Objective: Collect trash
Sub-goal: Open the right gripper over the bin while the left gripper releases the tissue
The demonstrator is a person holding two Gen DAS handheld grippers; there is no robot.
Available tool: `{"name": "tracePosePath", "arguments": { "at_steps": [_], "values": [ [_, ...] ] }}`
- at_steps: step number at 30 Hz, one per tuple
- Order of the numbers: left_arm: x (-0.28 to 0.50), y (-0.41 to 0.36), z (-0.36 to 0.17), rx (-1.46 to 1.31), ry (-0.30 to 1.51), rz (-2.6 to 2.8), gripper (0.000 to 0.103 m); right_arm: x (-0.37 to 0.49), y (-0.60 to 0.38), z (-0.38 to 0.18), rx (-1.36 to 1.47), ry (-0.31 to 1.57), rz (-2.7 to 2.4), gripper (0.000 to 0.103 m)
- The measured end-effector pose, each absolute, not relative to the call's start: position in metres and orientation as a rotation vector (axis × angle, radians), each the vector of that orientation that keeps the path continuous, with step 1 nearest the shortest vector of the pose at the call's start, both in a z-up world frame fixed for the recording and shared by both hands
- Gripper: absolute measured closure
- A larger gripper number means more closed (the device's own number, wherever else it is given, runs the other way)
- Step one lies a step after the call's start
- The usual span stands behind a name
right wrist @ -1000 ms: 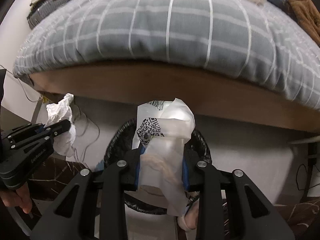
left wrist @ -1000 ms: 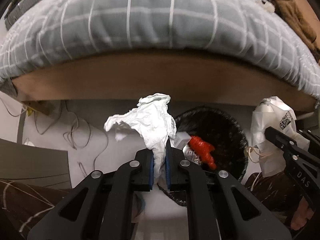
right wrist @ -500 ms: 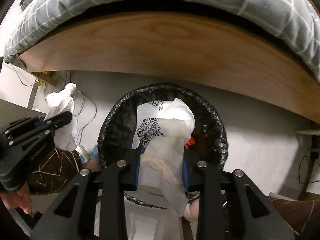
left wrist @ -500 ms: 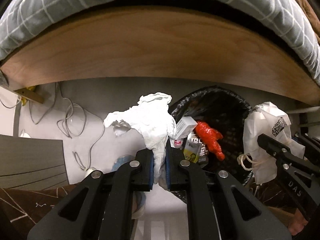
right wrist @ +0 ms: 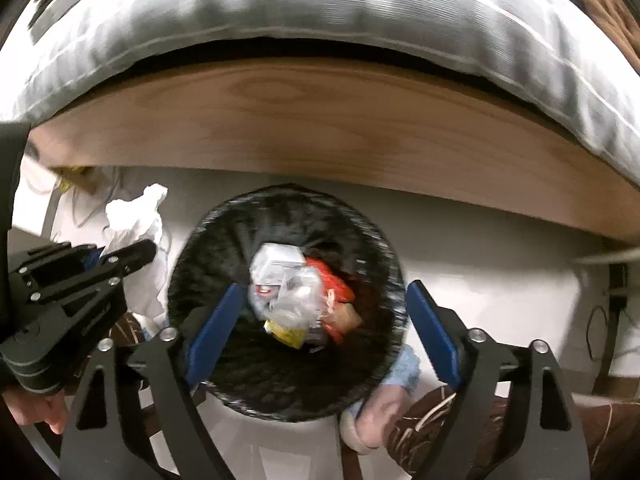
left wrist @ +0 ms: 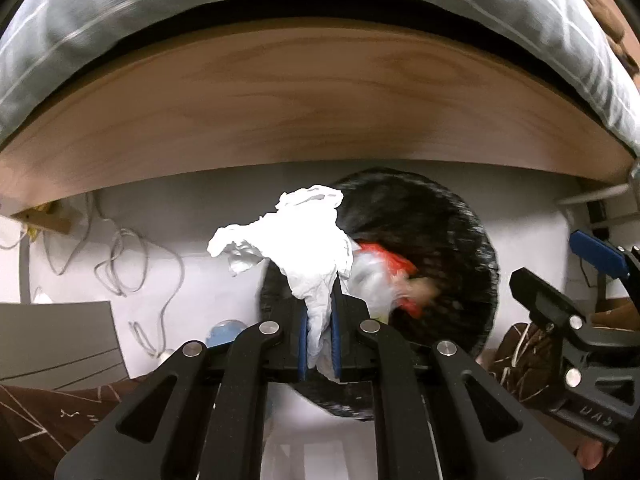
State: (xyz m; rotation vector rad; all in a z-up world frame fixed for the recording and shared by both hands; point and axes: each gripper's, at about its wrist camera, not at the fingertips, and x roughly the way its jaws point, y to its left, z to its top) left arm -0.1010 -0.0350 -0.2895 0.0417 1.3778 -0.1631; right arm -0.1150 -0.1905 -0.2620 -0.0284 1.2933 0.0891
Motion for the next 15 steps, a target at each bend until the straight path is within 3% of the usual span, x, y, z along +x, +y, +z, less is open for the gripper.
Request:
{"name": "tracePosePath", "arguments": {
  "at_steps": [5, 15],
  "values": [
    [-0.1, -0.067, -0.287, 0.065, 1.374, -0.212, 0.095, -0.122, -0.236, -0.263, 0.024, 1.27, -0.028, 0.009],
    [-0.105, -0.111, -0.296, 0.099, 1.399, -0.272, 0.095, -0.134, -0.286, -0.264, -0.008, 1.27, -0.136, 0.008]
  ]
}}
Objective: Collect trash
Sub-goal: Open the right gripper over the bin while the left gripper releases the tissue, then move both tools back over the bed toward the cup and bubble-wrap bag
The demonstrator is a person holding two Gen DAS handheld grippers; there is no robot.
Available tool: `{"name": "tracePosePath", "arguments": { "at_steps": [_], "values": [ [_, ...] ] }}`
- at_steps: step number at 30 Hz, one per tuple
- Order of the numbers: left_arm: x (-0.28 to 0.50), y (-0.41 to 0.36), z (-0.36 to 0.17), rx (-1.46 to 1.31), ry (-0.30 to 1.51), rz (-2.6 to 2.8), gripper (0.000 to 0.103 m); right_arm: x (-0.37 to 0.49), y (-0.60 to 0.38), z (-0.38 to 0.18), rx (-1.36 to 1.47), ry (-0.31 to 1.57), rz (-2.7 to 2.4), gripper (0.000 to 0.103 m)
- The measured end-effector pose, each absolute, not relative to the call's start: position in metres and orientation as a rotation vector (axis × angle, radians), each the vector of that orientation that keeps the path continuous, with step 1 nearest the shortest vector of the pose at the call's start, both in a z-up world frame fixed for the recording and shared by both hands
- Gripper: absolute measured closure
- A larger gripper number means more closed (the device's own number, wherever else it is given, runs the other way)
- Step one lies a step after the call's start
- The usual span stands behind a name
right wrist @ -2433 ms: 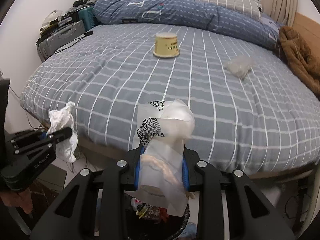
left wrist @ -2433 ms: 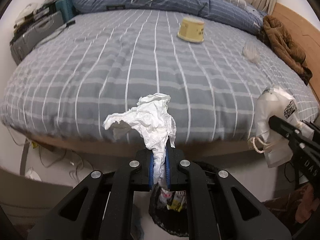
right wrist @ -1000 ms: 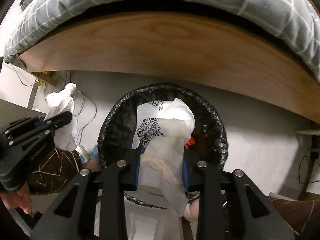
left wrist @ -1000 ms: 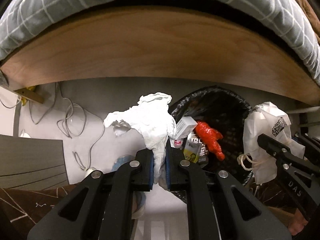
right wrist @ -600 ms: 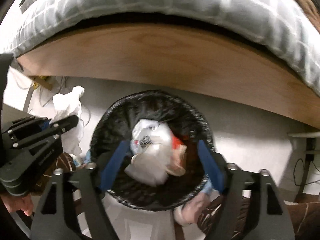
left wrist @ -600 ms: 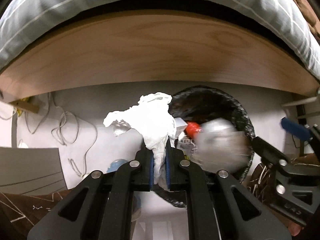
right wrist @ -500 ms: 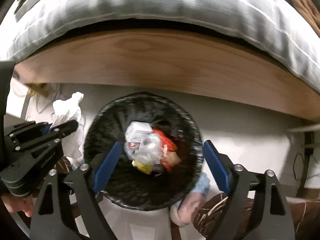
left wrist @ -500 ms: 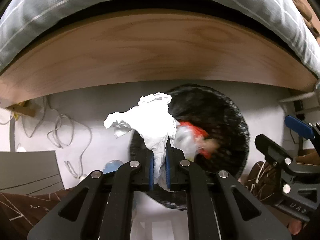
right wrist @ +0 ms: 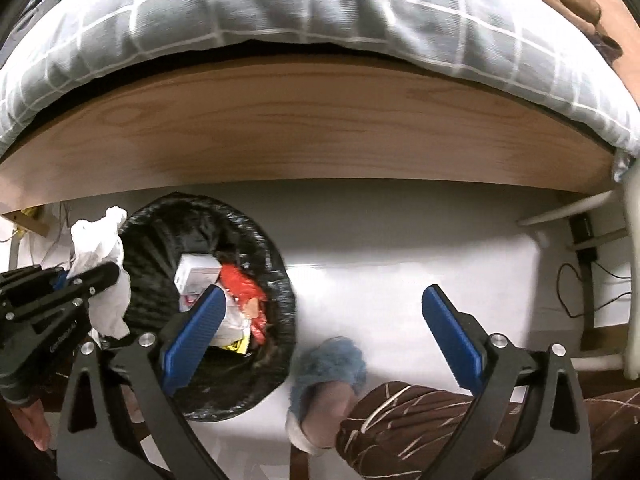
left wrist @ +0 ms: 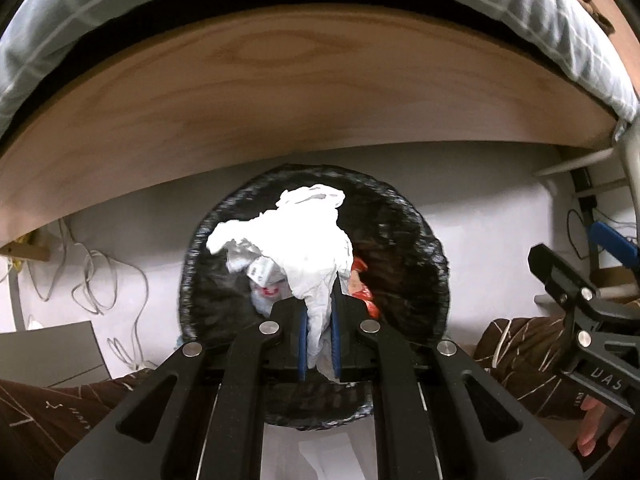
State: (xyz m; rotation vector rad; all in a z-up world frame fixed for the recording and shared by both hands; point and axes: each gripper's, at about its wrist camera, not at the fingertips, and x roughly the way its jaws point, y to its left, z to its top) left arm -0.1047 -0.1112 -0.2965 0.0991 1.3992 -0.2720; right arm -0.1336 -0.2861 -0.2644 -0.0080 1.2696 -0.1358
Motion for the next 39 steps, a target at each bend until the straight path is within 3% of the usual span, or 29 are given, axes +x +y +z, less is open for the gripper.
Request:
{"name": "tracePosePath", "arguments": {
  "at_steps": [10, 12, 14, 16, 26, 39],
  "values": [
    [-0.107, -0.117, -0.301, 0.144, 1.382, -0.267, 0.092, -0.129, -0.287, -0.259, 0.027, 1.261, -0.138, 0.008],
    [-0.107, -0.117, -0.298, 0.154, 1.372, -0.259, 0.075, -0.128, -0.285, -0.255, 0.023, 1.251, -0.135, 0.008],
    [-0.106, -0.114, -0.292, 0.154, 1.342, -0.24, 0.045, -0.127, -0.283, -0.247, 0.011, 1.237, -0.133, 0.008],
    [-0.105, -0.11, -0.284, 0.145, 1.323, -0.227, 0.043, -0.126, -0.282, -0.237, 0.014, 1.212, -0.126, 0.008],
    [-0.095, -0.087, -0.215, 0.088, 1.136, -0.167, 0.005, -0.117, -0.28, -0.163, -0.013, 1.015, -0.114, 0.008],
    [-0.055, -0.067, -0.122, 0.046, 0.926, -0.112, 0.006, -0.087, -0.286, -0.076, 0.01, 0.801, -0.115, 0.008]
  ]
}}
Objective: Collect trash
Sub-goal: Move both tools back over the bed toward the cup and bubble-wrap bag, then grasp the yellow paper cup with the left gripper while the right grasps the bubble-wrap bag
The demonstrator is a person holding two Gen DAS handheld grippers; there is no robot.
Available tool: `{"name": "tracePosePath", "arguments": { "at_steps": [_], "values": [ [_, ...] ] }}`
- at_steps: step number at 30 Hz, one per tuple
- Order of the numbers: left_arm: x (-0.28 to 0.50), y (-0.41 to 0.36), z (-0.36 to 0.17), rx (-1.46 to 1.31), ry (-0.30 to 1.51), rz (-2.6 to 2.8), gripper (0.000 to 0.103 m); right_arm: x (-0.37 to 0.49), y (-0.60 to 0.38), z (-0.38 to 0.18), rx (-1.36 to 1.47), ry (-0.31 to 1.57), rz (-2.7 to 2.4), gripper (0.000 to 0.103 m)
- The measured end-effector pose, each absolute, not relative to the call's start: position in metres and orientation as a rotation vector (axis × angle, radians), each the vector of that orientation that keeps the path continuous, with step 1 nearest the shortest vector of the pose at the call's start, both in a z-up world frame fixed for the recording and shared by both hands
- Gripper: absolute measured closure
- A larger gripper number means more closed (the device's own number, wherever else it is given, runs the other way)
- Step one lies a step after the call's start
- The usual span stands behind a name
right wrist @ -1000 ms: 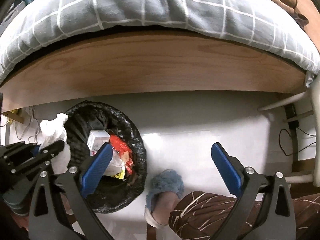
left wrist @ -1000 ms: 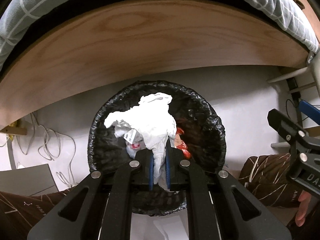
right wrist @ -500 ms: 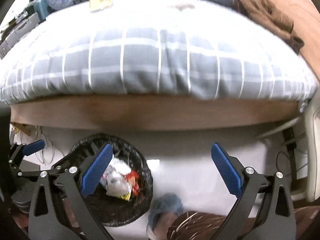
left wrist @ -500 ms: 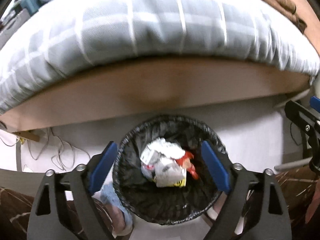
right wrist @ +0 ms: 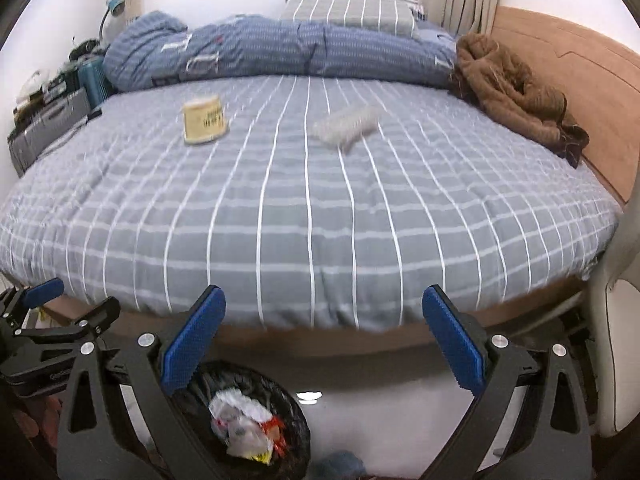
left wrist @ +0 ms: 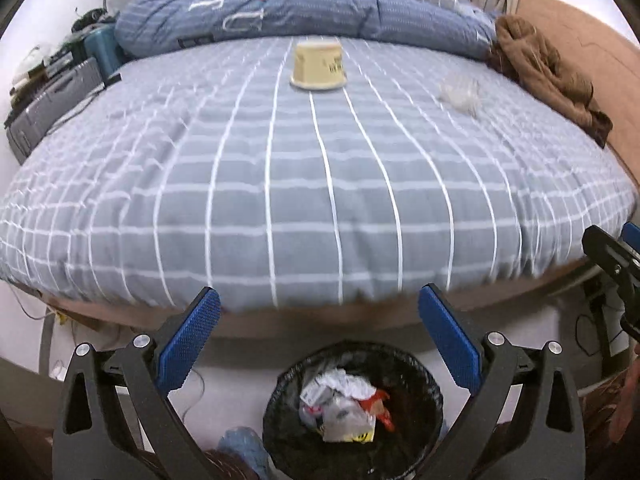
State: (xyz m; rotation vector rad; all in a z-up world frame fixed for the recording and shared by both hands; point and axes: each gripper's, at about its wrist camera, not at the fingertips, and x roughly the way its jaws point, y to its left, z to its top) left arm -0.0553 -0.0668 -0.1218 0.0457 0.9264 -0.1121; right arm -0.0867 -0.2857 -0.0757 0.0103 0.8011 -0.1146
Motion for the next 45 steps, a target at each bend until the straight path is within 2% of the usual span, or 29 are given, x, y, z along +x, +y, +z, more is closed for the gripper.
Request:
{"name": "tracePosePath", "arguments": {
  "at_steps": [13, 23, 28, 34, 43, 45],
  "values": [
    [0.003, -0.061, -0.087, -0.015, 0.889, -0.103, 0.006, -0.031, -0.292, -0.043, 0.076, 0.772, -0.086, 0.008],
    [0.104, -0.059, -0.06, -0.036, 0.843, -0.106, 0.006, 0.063, -0.318, -0.023, 0.086, 0.738, -0.121, 0.008],
    [0.159, -0.062, -0.058, -0.005, 0.812, -0.087, 0.006, 0.13, -0.339, -0.036, 0.08, 0.759, -0.175, 0.008],
    [0.222, -0.078, -0.079, 0.021, 0.843, -0.088, 0.006, 0.197, -0.358, -0.066, 0.082, 0.809, -0.225, 0.008],
    [0.271, -0.087, -0.11, 0.016, 0.883, -0.114, 0.006, 0.243, -0.374, -0.109, 0.15, 0.892, -0.242, 0.008],
    [0.277, -0.091, -0.113, 0.031, 0.877, -0.113, 0.006, 0.248, -0.373, -0.117, 0.146, 0.902, -0.251, 0.011]
  ]
}}
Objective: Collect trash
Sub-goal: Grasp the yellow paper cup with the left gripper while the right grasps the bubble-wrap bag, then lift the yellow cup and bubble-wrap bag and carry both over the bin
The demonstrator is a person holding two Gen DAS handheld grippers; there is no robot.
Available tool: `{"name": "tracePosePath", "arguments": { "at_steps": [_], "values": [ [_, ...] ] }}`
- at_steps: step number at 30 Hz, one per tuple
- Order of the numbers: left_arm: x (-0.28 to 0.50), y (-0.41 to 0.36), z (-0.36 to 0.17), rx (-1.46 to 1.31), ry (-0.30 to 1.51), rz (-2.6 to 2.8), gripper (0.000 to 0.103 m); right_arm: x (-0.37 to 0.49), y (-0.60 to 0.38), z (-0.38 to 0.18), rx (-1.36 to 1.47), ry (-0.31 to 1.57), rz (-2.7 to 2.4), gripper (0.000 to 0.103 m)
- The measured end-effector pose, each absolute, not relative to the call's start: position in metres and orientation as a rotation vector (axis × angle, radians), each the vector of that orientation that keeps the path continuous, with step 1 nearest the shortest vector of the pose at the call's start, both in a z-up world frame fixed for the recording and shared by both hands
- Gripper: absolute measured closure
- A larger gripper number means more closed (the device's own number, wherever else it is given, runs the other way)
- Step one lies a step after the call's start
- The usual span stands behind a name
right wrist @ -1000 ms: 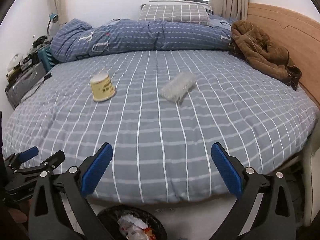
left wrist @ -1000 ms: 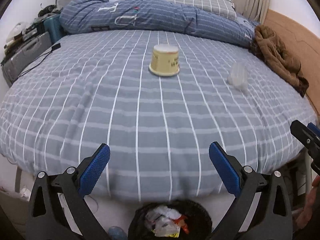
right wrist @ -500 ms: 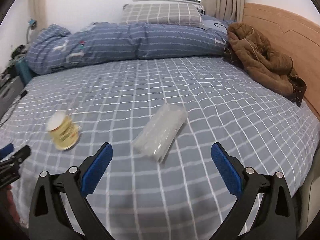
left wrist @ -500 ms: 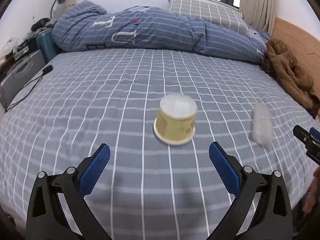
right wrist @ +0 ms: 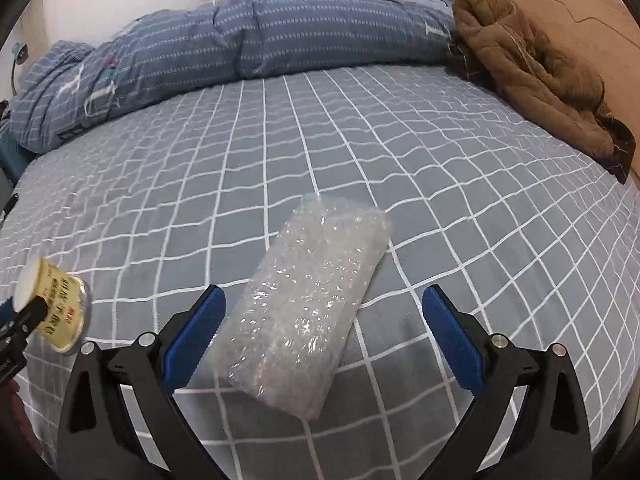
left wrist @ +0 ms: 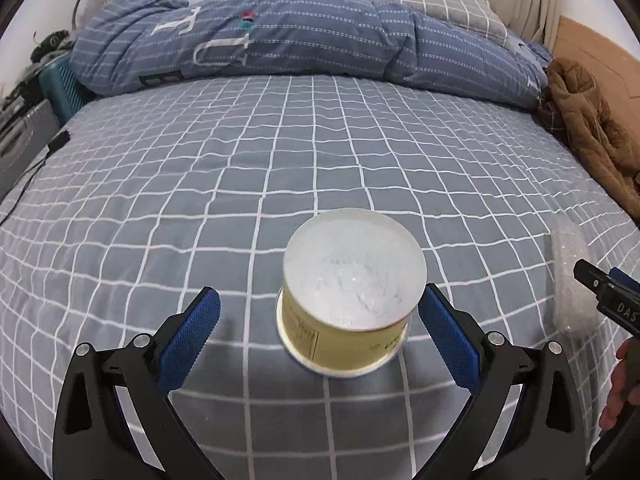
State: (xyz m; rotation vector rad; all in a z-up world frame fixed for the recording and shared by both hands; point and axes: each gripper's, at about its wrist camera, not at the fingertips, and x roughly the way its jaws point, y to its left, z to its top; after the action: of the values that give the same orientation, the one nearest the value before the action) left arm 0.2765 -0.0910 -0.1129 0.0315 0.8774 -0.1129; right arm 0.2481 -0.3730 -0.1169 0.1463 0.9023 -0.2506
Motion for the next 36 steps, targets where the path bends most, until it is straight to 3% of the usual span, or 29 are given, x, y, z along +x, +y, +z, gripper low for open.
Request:
{"name": "tracePosePath", "arguments": {
  "at_steps": [7, 11, 16, 18, 21, 27, 36],
  "values": [
    [0.277, -0.108, -0.125, 0.057, 0.886, -0.15, 0.006, 0.256, -0.369, -0.129, 0.151, 0.921, -0.24, 0.023],
    [0.28, -0.11, -0.133, 0.062, 0.893, -0.146, 0.008, 0.258, -0.364, -0.133, 0.157, 0.939, -0.208, 0.036],
    [0.285, -0.107, -0.141, 0.046, 0.924, -0.153, 0.026, 0.258, -0.362, -0.133, 0.149, 0.938, -0.189, 0.047],
    [0.285, -0.108, -0.142, 0.058, 0.921, -0.152, 0.026, 0.258, -0.361, -0.133, 0.142, 0.941, -0.185, 0.061],
    [0.285, -0.109, -0.142, 0.058, 0.923, -0.152, 0.026, 0.257, -0.361, -0.135, 0.13, 0.953, -0.188, 0.074],
    [0.283, -0.108, -0.139, 0.063, 0.926, -0.147, 0.027, 0.253, -0.364, -0.133, 0.134, 0.938, -0.188, 0.081],
    [0.27, -0.107, -0.119, 0.045, 0.884, -0.161, 0.027, 0.247, -0.359, -0.121, 0.099, 0.905, -0.188, 0.082]
  ]
}}
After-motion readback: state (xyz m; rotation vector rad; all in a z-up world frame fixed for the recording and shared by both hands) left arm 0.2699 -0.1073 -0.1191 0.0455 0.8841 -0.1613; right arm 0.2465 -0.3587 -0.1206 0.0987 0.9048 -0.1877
